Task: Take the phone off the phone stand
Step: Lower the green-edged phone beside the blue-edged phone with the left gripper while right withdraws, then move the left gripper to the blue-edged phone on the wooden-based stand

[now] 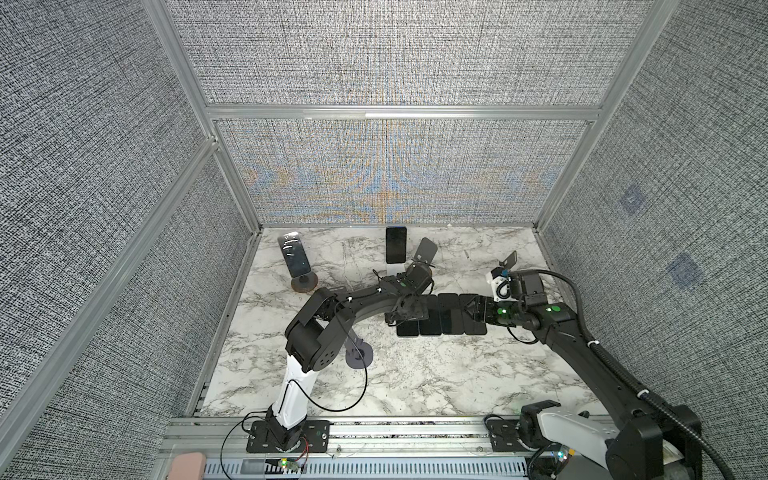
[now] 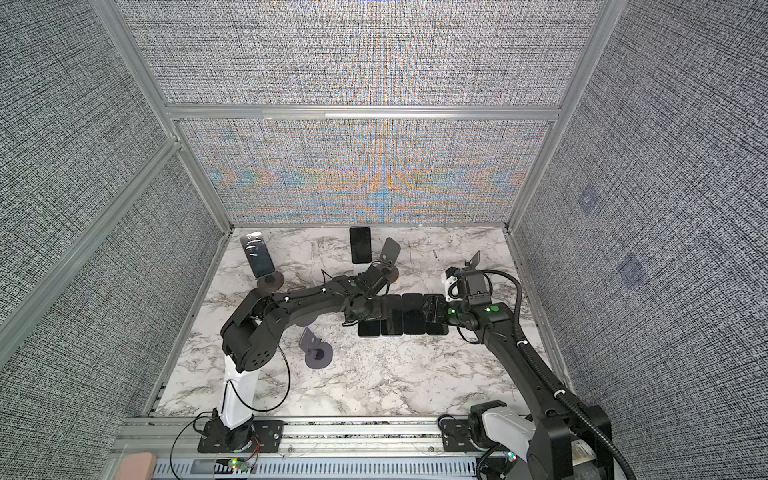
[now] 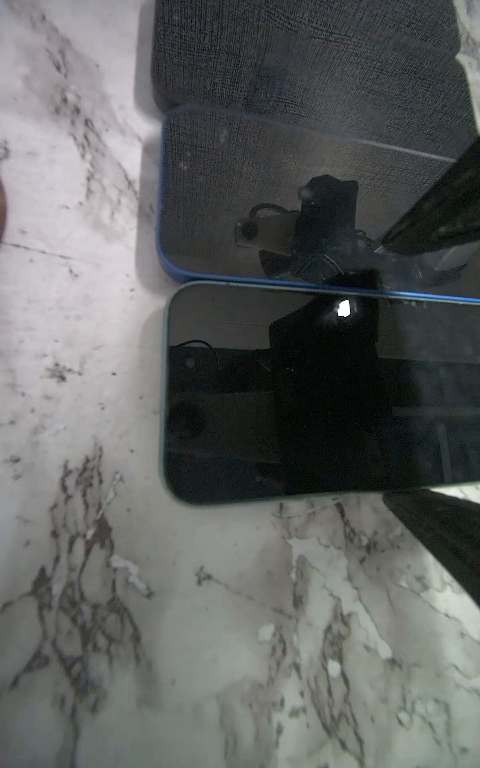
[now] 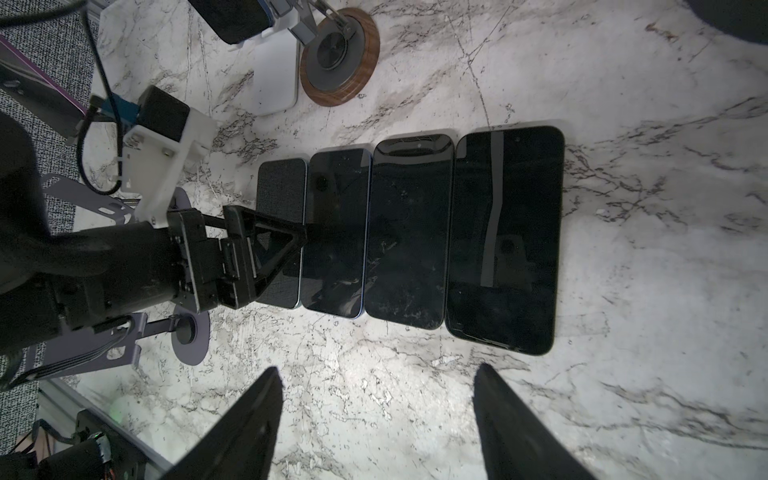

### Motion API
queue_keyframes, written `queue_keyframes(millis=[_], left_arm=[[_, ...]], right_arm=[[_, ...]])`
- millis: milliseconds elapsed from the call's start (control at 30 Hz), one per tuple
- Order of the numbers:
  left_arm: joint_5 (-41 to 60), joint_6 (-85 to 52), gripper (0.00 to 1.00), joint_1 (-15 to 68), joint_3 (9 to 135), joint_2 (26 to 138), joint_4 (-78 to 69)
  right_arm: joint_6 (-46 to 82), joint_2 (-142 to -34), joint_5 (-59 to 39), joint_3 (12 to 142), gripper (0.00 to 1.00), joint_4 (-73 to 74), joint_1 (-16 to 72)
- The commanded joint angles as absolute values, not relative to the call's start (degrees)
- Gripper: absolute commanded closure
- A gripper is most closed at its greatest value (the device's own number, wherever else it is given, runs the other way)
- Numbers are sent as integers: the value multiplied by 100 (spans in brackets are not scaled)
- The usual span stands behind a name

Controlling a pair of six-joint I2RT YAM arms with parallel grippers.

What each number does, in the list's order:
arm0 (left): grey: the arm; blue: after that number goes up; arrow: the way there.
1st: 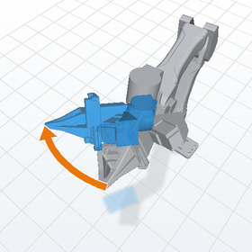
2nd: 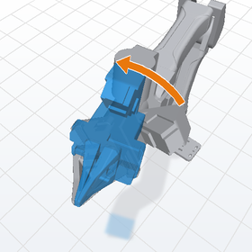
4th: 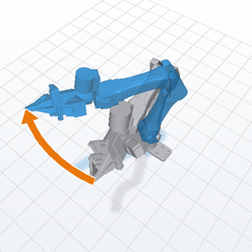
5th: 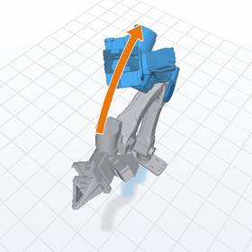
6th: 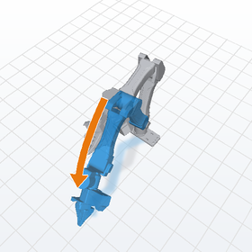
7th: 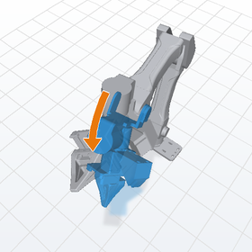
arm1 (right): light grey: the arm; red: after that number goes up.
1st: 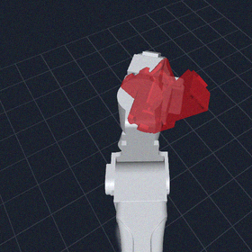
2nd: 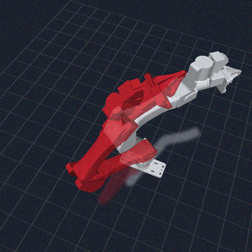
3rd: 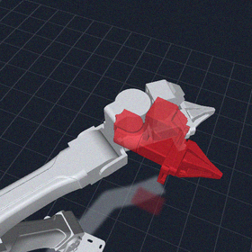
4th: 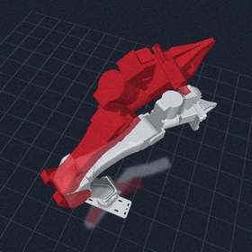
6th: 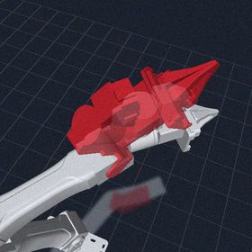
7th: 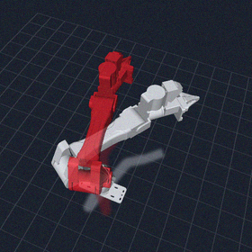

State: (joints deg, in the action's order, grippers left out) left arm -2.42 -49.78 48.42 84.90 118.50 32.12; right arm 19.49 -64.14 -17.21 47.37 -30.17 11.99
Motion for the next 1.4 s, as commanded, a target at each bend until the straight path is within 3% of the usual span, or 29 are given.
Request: queue_keyframes(millis=[0,167,533,900,1367], left_arm=[[-341,-4943,11,4842,8489,11745,3240],[-382,-4793,2,4836,8429,11619,3157],[-748,-4091,1,4834,8130,10840,2739],[-1783,-2837,1,4686,8455,10275,2163],[-2609,-2339,1,4016,10704,12036,2448]], right_arm=[[1915,-6390,-1783,4761,29,-3022,1196],[1917,-6385,-1799,4746,29,-3032,1195],[1903,-6354,-1803,4772,29,-3077,1196],[1962,-6258,-1873,4781,29,-3115,1196],[1986,-5926,-1805,4755,29,-3387,1198]])
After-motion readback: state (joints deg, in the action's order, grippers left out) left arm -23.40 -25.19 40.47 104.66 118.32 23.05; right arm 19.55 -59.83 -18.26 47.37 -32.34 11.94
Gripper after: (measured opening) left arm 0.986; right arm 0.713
